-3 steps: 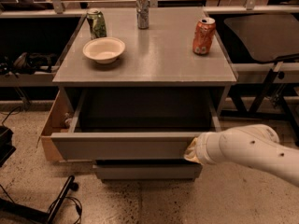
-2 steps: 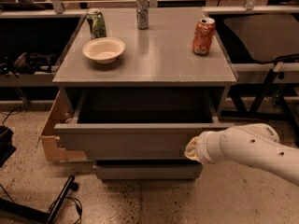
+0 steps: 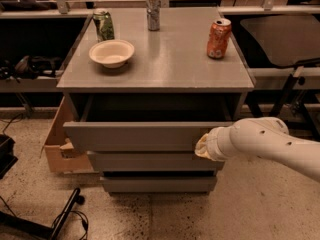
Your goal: Close top drawer
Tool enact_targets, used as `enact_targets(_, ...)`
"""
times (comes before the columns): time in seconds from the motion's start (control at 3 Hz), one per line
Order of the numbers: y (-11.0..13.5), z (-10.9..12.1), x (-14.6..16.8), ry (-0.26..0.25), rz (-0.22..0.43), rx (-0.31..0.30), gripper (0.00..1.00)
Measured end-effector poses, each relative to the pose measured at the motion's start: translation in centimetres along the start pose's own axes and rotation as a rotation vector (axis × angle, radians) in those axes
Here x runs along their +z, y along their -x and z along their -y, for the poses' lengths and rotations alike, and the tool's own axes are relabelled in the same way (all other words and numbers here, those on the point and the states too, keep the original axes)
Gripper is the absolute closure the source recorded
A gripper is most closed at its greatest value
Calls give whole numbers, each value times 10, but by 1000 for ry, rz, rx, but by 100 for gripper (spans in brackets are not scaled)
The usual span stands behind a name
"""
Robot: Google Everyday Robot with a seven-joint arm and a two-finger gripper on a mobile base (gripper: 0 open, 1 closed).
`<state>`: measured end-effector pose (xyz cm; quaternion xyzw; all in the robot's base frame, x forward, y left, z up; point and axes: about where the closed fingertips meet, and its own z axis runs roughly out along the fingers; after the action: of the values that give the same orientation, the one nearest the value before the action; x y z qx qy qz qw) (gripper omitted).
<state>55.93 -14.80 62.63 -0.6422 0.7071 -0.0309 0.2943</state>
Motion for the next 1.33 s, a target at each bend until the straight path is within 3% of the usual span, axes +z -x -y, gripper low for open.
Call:
enact_targets(0.33,2,33,15,-6,11,-2,100)
enact_targets(0.67,2,32,14,-6,10,-2,100)
enact_targets(1.0,4,60,27,-12,20,-1,100)
enact_targets(1.33,5,66,29,-15,22,-1,82)
